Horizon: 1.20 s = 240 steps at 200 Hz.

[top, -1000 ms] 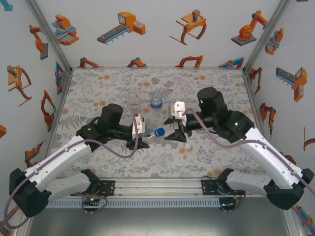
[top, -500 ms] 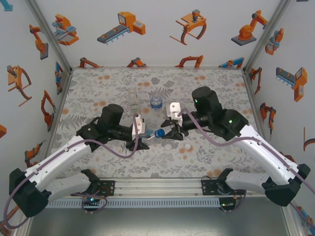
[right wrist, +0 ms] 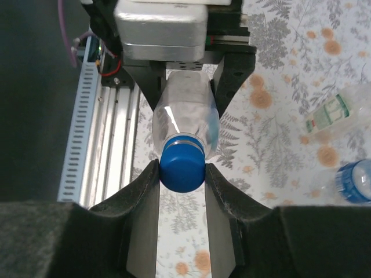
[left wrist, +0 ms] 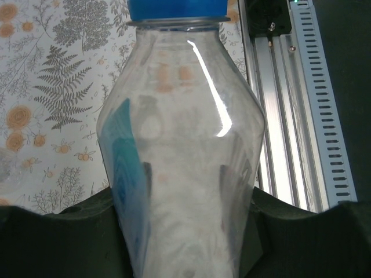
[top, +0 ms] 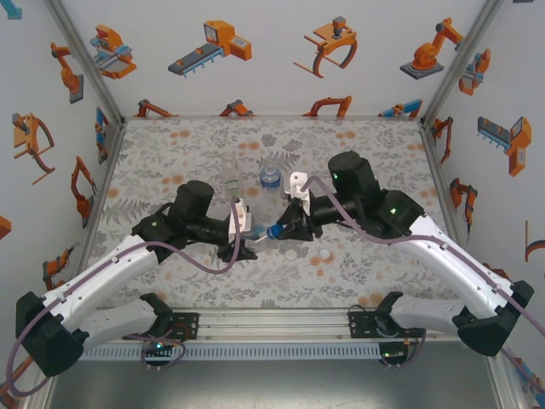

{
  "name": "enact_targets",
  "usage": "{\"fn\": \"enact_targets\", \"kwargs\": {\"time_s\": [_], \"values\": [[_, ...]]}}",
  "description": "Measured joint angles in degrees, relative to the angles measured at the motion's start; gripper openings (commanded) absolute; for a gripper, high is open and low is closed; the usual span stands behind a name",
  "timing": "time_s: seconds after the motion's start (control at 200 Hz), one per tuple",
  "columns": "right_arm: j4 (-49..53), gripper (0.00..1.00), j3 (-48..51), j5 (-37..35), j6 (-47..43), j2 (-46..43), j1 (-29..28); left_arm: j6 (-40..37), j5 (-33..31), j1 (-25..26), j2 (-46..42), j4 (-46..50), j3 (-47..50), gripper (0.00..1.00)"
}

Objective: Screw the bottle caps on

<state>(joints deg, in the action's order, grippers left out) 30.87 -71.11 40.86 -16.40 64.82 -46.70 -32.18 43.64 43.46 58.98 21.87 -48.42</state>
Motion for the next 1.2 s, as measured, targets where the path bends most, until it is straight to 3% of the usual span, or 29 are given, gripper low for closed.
{"fn": "enact_targets", "kwargs": {"time_s": [0.17, 0.401, 0.581, 0.751, 0.916, 1.056, 1.202], "values": [[-5.46, 0.00, 4.04, -8.96, 25.42, -1.86, -0.11, 0.42, -2.73, -0.04, 0.00, -0.33, 0.24, 0.00], [-5.16, 0.00, 4.66, -18.38, 62.55, -0.24, 0.24, 1.36, -6.05, -0.66, 0.15, -1.29, 0.59, 0.00], [-2.78, 0.00, 4.66, -22.38, 78.77, 1.36, 0.44, 1.90, -8.57, -0.81, 0.46, -1.68, 1.33, 0.00], [-1.95, 0.29, 4.15, -23.47, 82.01, 1.62, 0.42, 1.90, -9.18, -0.81, 0.50, -2.36, 1.36, 0.00], [-1.64, 0.53, 2.05, -23.82, 77.66, 2.43, 0.07, 1.88, -7.87, -0.31, 0.39, -5.38, 1.36, 0.00], [-1.79, 0.65, 0.42, -24.00, 68.48, 2.34, -0.11, 1.88, -6.10, 0.02, -0.22, -7.58, 1.36, 0.00], [-1.57, 0.66, -1.75, -23.93, 57.00, 1.11, -0.11, 1.84, -5.11, 0.02, -0.74, -7.76, 1.36, 0.00]]}}
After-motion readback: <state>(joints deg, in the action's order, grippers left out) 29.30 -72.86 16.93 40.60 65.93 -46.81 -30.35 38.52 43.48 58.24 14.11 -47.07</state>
